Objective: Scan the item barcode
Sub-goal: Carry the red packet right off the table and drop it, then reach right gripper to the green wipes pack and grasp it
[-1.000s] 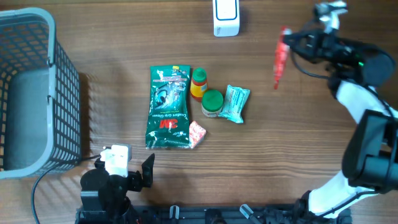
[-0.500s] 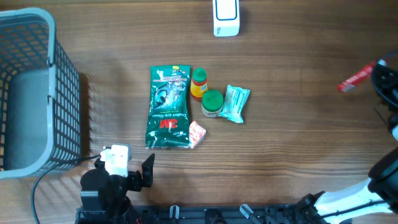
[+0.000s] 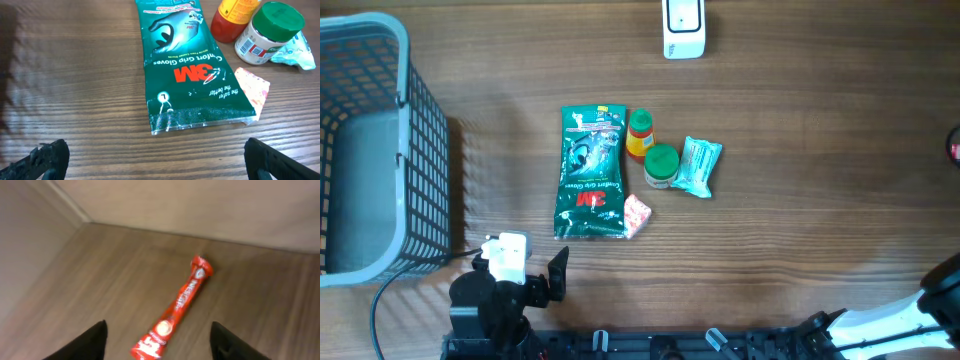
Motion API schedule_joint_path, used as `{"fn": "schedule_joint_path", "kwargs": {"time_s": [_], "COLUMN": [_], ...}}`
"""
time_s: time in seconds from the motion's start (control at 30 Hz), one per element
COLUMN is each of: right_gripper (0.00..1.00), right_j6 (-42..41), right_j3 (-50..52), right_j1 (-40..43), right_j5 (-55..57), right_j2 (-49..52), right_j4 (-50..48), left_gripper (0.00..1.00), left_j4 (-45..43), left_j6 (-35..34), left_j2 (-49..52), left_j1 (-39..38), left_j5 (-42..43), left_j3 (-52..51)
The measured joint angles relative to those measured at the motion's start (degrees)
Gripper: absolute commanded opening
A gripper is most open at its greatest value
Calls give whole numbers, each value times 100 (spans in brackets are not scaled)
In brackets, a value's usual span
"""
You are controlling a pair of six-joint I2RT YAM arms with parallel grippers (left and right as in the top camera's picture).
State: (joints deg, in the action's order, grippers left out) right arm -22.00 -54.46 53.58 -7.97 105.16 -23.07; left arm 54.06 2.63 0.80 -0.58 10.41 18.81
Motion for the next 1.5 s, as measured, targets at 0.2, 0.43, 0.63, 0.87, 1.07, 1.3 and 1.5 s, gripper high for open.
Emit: {"fn": "schedule_joint_path", "kwargs": {"time_s": [0.2, 0.43, 0.63, 0.87, 1.07, 1.3, 1.5], "right_gripper": [100, 100, 100, 100, 100, 93, 87], "right_j6": [-17, -1707, -3462, -3331, -1563, -813, -879], "right_j3": [0, 0, -2, -4, -4, -4, -4], "right_j1": [-2, -20, -389, -1746, -3759, -6057, -6467], "right_j5": [-365, -2243, -4133, -5499, -4708, -2031, -1200], "right_j2": [-76, -1305, -2004, -2070, -2055, -1353, -568], "right_j4": [-111, -114, 778, 2649, 4271, 4092, 4063], "left_gripper": [100, 100, 100, 100, 100, 100, 100], "left_j4": [0, 0, 0, 0, 0, 0, 0], "left_j6": [0, 0, 0, 0, 0, 0, 0], "left_j2": [0, 0, 0, 0, 0, 0, 0], "left_j1": [0, 0, 0, 2, 0, 0, 0], "left_j5": [0, 0, 0, 0, 0, 0, 0], "left_j3": [0, 0, 0, 0, 0, 0, 0]}}
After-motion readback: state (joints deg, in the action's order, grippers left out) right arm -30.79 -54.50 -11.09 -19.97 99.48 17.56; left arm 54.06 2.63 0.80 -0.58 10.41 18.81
